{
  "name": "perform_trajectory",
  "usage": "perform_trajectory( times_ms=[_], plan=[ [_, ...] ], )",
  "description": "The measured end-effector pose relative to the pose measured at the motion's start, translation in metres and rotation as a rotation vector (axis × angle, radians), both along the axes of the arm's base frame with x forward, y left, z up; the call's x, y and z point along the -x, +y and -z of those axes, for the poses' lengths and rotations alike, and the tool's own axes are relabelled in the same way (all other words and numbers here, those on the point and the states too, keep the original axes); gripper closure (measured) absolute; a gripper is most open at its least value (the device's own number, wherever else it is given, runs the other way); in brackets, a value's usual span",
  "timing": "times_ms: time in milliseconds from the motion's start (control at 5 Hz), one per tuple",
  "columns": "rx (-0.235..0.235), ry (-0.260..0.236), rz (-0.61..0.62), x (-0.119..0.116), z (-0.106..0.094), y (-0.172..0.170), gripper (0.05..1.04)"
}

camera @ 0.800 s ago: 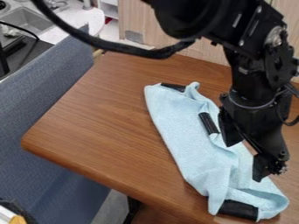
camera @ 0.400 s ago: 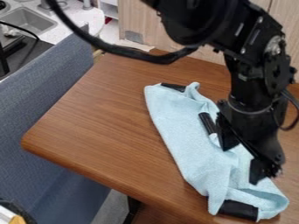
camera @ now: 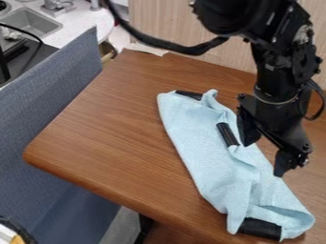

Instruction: Unfold the cloth from left to right

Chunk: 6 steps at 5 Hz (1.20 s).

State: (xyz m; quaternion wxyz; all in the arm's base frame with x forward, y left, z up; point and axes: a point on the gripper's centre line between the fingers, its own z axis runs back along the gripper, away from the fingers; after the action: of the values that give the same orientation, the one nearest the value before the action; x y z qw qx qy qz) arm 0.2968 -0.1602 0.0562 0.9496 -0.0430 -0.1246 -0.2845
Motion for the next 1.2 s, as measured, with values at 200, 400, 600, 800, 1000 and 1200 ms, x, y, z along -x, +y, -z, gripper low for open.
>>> perform_trajectory(
  times_ms=[200,400,600,800,1000,1200],
  plan=[
    [0.009,0.026,-0.081,-0.017,0.013,0.009,0.084],
    [0.01,0.033,-0.152,-0.03,0.021,0.019,0.084],
    [-0.013,0.055,-0.193,-0.036,0.034,0.029,0.084],
    [-0.029,0.081,-0.218,-0.037,0.044,0.032,0.084],
    [-0.047,0.114,-0.227,-0.035,0.057,0.035,0.084],
    [-0.055,0.119,-0.238,-0.035,0.059,0.036,0.119]
  ],
)
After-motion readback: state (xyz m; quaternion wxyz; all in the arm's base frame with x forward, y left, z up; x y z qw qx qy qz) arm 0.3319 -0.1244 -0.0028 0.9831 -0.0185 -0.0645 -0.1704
